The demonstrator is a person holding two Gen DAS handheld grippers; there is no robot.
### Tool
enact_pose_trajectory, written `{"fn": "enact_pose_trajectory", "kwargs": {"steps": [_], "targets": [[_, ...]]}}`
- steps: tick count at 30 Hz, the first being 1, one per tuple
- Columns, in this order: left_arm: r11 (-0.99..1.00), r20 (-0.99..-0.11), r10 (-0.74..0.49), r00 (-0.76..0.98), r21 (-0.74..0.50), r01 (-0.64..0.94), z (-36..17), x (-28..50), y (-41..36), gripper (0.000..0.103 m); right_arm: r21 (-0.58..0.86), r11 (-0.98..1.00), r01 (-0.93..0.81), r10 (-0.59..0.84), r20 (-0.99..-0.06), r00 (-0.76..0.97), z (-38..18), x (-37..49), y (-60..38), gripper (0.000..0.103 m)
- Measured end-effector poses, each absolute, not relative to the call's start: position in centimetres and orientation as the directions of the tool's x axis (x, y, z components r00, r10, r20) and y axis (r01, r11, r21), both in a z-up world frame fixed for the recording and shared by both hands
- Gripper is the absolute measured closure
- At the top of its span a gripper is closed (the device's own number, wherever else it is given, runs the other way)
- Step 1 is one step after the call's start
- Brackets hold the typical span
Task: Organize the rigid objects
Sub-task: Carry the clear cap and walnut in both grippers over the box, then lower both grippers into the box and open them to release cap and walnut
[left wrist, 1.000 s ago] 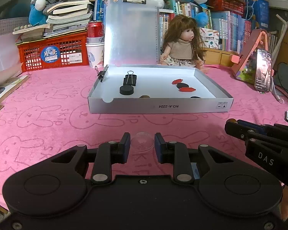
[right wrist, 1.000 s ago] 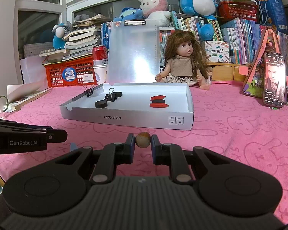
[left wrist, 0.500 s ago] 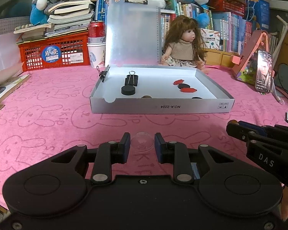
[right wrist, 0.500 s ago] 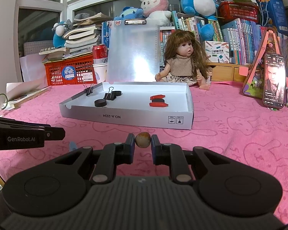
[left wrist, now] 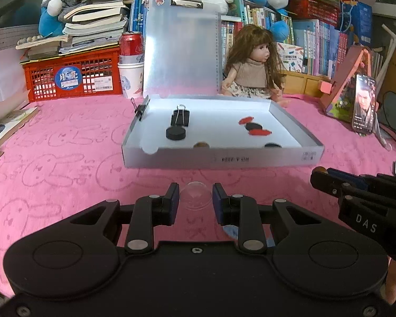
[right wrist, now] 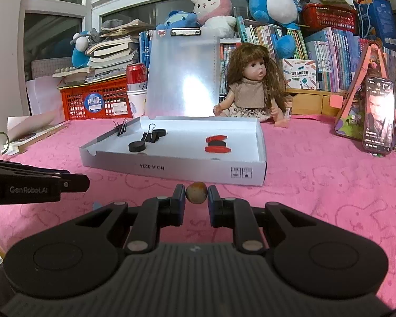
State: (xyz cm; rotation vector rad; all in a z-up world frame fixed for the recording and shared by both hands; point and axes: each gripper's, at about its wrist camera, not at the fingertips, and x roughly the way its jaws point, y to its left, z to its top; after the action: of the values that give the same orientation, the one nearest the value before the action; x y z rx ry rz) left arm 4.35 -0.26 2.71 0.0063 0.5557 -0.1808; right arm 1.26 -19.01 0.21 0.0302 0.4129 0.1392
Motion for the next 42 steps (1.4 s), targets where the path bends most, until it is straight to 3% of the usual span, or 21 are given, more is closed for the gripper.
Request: {"fn": "enact_pose_trajectory", "kwargs": {"steps": [12,27,42], "targets": [[0.984,-0.488,-0.172,0.856,-0.046,0.171,5.7,10.1,-1.1,0.077,0.099,0.989,-0.106,0.138,-0.403,0.905,2.5,5.8,-19.6,0.081],[0.976,-0.568,-0.217,0.794,-0.122,0.179,5.2,18.4,-2.1,0.077,0.157,0.987,-0.034,0.105,-0.470,0.876,2.8,12.0,-21.4,0.081],[0.985,-0.621,-0.173,0.765,-0.089,0.150,2.1,22.3,-3.4,0.077,0.156,0.987,0.029,0.063,-0.550,0.833,0.7,15.7,-22.1,0.081]]}}
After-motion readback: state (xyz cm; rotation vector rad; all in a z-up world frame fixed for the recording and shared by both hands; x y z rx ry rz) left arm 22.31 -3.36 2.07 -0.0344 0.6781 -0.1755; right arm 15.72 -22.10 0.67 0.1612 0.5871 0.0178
